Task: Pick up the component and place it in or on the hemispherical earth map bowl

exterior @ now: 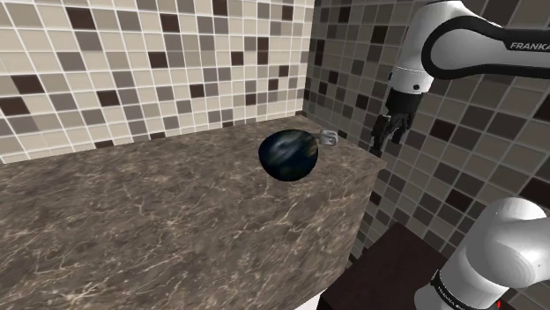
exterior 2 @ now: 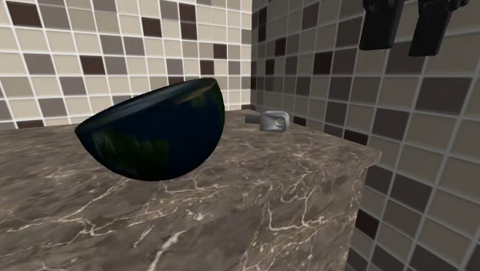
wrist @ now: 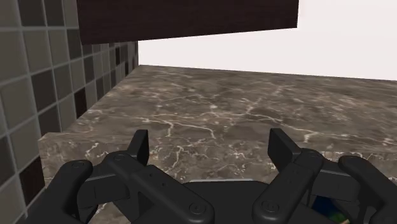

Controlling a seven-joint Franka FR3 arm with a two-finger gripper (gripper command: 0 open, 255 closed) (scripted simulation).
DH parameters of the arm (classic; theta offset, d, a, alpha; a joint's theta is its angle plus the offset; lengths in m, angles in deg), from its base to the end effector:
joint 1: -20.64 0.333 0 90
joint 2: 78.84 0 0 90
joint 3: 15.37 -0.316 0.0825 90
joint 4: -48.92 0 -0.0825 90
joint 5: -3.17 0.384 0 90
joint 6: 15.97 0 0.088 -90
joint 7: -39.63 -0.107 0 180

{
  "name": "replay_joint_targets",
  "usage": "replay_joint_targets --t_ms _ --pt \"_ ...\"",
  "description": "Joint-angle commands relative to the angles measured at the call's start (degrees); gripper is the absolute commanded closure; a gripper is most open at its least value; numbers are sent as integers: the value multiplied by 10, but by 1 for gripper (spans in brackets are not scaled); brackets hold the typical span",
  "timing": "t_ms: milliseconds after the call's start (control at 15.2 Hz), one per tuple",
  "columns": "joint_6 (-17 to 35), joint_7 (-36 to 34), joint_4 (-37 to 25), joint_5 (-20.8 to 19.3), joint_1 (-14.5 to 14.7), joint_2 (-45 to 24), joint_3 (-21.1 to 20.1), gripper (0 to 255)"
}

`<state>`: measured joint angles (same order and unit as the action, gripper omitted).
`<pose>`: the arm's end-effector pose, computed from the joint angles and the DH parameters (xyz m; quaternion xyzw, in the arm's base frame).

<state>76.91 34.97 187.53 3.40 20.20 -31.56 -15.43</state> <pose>0.3005 -0.0015 0.5770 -0.9989 0.0442 -0.0135 0.0021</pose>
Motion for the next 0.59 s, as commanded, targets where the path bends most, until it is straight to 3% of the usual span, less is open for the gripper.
replay_joint_targets --t_ms 0,528 --pt "0 0 0 0 0 0 0 0" --pt "96 18 -73 -19 -16 -177 26 0"
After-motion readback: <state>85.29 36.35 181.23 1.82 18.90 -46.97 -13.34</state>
